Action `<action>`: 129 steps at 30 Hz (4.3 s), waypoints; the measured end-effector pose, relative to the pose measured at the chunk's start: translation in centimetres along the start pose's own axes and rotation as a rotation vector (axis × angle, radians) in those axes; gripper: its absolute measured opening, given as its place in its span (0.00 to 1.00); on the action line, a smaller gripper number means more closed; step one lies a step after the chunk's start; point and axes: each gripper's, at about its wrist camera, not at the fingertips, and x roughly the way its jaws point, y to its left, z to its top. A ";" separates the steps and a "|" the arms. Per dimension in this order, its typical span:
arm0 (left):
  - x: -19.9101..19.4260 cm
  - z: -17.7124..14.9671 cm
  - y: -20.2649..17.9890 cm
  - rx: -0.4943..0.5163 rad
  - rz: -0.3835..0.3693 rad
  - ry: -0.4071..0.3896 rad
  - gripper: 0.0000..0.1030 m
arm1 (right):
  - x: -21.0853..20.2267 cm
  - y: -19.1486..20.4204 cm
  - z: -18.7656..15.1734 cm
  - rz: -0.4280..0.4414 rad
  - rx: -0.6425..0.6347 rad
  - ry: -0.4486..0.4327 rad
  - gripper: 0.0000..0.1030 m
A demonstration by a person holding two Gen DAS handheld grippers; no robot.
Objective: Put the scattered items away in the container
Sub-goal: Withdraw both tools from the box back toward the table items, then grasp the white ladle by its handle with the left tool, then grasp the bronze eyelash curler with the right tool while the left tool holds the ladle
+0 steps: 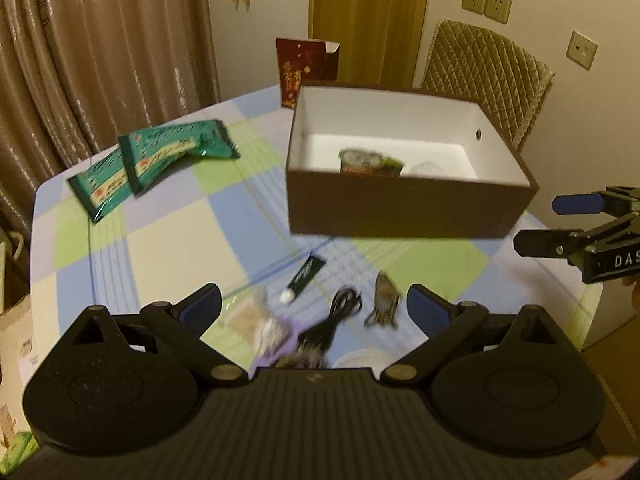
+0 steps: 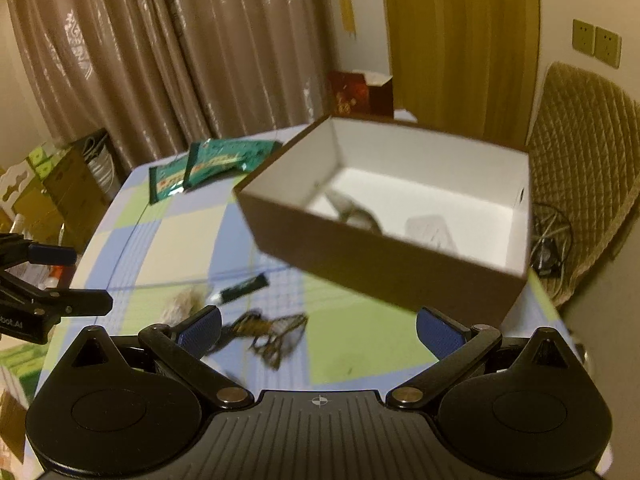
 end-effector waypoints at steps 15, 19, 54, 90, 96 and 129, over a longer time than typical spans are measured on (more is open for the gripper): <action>-0.6 -7.9 -0.8 0.048 -0.031 0.058 0.94 | -0.2 1.6 -6.1 -0.018 -0.009 0.099 0.98; 0.3 -9.2 -2.2 0.084 -0.036 0.064 0.92 | 0.3 0.8 -7.0 -0.011 -0.015 0.126 0.98; 9.5 -11.7 -6.5 -0.130 0.038 0.252 0.13 | 6.9 -6.8 -5.0 0.102 -0.135 0.314 0.98; 3.6 -8.6 -1.5 -0.190 0.125 0.073 0.13 | 14.6 1.3 -4.1 0.209 -0.111 0.162 0.57; 4.1 -8.2 0.0 -0.197 0.136 0.072 0.13 | 15.4 1.8 -4.0 0.185 -0.108 0.161 0.54; 5.9 -6.3 0.8 -0.197 0.122 0.070 0.13 | 17.8 -0.3 -2.5 0.119 -0.169 0.169 0.23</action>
